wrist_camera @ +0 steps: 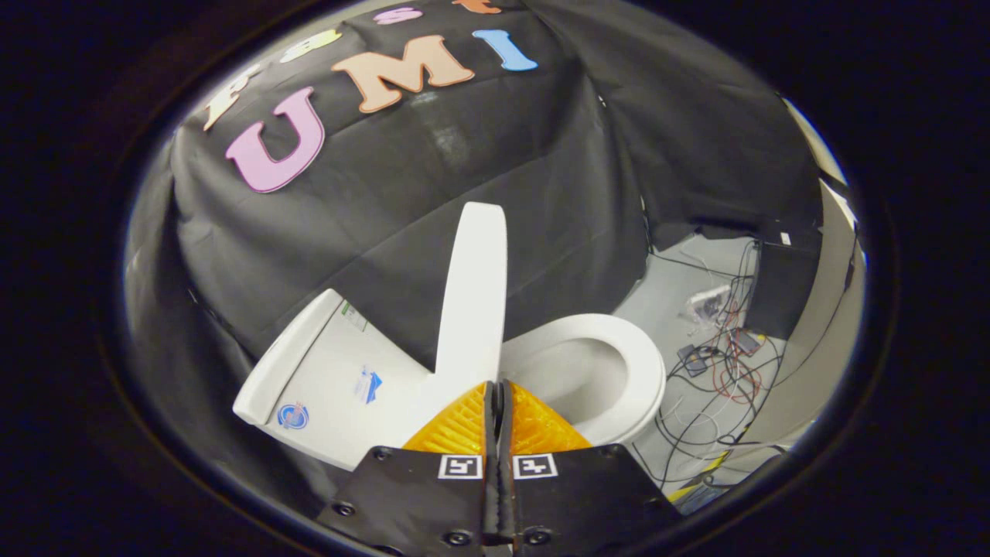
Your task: Open the toilet lid.
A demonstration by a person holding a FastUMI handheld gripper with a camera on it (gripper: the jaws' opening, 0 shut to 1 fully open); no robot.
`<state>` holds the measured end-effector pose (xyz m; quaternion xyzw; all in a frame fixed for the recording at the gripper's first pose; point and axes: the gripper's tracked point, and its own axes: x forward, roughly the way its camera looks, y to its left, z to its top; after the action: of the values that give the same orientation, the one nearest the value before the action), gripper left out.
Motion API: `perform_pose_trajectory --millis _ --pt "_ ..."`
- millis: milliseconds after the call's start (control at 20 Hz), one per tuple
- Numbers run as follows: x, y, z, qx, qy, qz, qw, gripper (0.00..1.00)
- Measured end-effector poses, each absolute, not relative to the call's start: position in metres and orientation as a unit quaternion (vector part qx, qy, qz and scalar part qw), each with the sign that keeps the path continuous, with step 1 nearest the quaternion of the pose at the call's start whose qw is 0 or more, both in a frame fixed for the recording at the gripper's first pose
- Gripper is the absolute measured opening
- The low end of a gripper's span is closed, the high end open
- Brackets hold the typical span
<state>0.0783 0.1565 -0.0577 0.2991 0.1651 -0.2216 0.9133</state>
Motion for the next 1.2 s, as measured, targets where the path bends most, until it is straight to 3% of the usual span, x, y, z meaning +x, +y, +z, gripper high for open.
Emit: perform_pose_trajectory --millis 1200 --pt "0.138 0.260 0.020 0.226 0.146 -0.164 0.949 0.01"
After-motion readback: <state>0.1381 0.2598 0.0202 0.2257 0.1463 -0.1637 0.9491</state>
